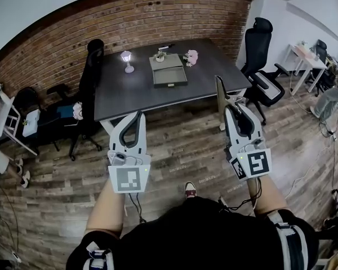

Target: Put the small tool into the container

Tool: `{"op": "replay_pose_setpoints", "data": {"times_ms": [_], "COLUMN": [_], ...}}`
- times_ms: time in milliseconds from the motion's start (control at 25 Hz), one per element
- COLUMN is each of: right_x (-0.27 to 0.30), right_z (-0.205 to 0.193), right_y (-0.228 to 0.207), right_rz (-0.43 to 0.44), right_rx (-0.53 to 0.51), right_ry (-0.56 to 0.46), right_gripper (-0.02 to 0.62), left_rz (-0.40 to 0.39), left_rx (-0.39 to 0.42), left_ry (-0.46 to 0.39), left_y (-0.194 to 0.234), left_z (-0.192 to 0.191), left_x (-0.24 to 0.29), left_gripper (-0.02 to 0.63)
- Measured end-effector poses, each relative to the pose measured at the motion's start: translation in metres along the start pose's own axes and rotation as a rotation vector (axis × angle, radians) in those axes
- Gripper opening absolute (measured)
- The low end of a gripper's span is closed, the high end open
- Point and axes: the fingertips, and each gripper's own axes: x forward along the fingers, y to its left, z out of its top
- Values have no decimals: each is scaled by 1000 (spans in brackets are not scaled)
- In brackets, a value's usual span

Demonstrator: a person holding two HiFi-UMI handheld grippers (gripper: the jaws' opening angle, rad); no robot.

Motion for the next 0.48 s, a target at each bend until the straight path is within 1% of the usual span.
{"op": "replay_pose_setpoints", "data": {"times_ms": [200,280,360,480], "right_x": [22,33,45,63], "right_z": [-12,-17,-23,-33], "right_y": [-11,-18,-24,-32], "right_rz": [-1,-1,2,11], "right_rx": [10,16,19,23], "right_ry": [2,-1,-1,0], "right_gripper": [86,85,86,85], "left_rz": [-18,-12,-10,6], "left_rx": [6,-8,0,-26], "left_ry": [3,3,11,13], "left_y": [0,4,7,11], "left_z": [-13,-19,-25,-35], "left_x": [23,34,46,63], "left_gripper": [9,9,9,9]}}
